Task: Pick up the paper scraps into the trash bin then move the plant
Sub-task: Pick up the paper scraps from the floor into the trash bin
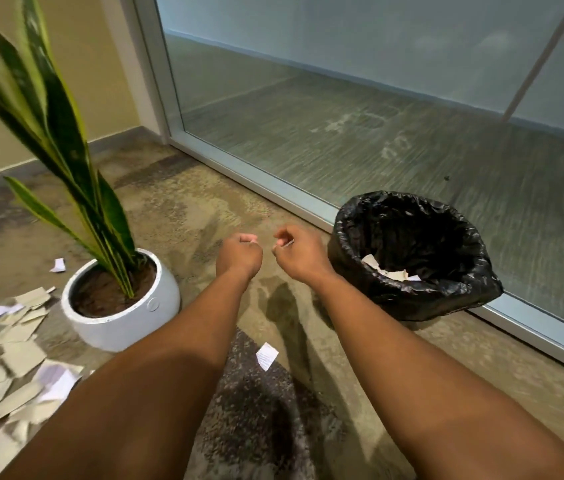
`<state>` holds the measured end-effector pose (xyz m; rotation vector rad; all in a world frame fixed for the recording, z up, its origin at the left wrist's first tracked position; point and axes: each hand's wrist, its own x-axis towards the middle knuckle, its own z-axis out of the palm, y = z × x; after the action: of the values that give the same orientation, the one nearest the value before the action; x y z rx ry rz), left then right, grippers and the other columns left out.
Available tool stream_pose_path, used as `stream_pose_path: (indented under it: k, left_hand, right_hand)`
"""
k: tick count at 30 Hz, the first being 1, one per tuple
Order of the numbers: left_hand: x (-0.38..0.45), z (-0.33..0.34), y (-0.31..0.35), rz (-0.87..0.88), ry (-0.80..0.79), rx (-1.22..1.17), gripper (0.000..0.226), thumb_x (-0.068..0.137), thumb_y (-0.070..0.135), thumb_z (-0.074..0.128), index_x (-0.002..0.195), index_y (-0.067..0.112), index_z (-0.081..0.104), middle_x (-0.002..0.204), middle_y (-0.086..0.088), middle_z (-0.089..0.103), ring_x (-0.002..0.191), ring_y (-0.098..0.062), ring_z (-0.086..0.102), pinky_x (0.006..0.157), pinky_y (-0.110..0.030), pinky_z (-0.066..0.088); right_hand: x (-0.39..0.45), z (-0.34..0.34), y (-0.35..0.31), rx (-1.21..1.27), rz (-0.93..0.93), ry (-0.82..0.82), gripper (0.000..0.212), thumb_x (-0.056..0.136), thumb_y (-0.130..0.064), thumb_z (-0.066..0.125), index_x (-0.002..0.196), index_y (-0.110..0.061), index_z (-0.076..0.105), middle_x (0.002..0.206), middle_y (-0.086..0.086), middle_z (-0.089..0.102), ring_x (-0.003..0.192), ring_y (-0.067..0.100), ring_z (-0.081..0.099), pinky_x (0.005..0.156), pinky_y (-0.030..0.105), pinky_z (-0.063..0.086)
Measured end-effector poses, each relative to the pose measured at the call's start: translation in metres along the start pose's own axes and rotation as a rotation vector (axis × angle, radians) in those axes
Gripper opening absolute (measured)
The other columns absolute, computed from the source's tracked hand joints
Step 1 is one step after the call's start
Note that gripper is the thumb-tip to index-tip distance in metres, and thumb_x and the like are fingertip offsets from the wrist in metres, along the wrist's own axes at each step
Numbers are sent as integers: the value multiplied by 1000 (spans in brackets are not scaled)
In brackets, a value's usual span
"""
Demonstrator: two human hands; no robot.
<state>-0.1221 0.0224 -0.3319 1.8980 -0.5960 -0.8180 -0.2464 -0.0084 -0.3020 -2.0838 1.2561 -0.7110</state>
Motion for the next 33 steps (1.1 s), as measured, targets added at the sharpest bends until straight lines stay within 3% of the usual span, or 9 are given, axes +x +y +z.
stream_pose_path:
  k: [4,7,12,15,17,20,22,27,33]
  left_hand:
    - [11,-17,-44,-89,19,87,7,77,19,62,74,26,65,100,-7,75,93,-29,70,89,-40,58]
    - [2,-29,-65,-113,14,159,7,83,16,64,82,21,68,103,-5,73,98,-26,68,94,-31,54]
    - [2,-38,-102,-184,-76,257,13,81,12,72,81,24,65,104,-9,74,93,-23,70,90,-31,57]
    - [-1,-41,-119,-177,-155,353,18,86,16,72,101,20,64,104,-1,68,91,-18,66,82,-26,52]
    - [-1,-38,-132,-201,-175,373,24,88,17,72,107,20,58,105,-3,67,90,-19,66,77,-29,53]
    - [-2,-34,-145,-240,-166,470,28,85,21,73,108,22,56,110,-5,67,97,-23,66,86,-34,56]
    - [1,-34,-153,-228,-156,550,38,85,25,72,120,18,60,118,-7,64,106,-26,64,92,-34,53]
    - [5,-33,-163,-268,-151,692,47,83,19,75,125,13,56,137,-13,34,110,-30,60,102,-35,47]
    - [13,-37,-166,-242,-134,765,55,74,33,85,119,18,57,138,-10,37,129,-34,40,108,-44,41]
  right_hand:
    - [-11,35,8,-65,76,-198,15,85,-11,63,96,-12,72,96,10,72,88,25,66,76,28,50]
    - [-21,55,17,-108,117,-329,15,82,-7,62,93,-13,71,94,8,71,87,25,67,77,28,52]
    - [-33,78,37,-143,170,-441,12,85,-6,61,90,-15,67,92,4,63,85,22,61,77,28,50]
    - [-39,91,49,-152,215,-490,13,86,-4,62,96,-8,69,96,6,67,88,24,64,79,29,53]
    - [-43,101,57,-154,248,-517,15,84,1,61,92,-9,69,91,1,66,84,19,63,76,29,53]
    - [-48,112,66,-189,264,-570,21,84,0,57,92,-15,69,94,-1,62,84,19,60,76,31,53]
    - [-52,118,71,-289,221,-656,24,82,0,58,92,-22,64,102,3,57,90,24,58,78,33,53]
    - [-61,127,80,-561,70,-798,49,82,-2,66,128,-19,59,129,9,42,120,30,43,92,39,52]
    - [-56,136,76,-511,136,-847,46,77,6,74,115,-14,57,123,10,42,98,32,56,78,36,54]
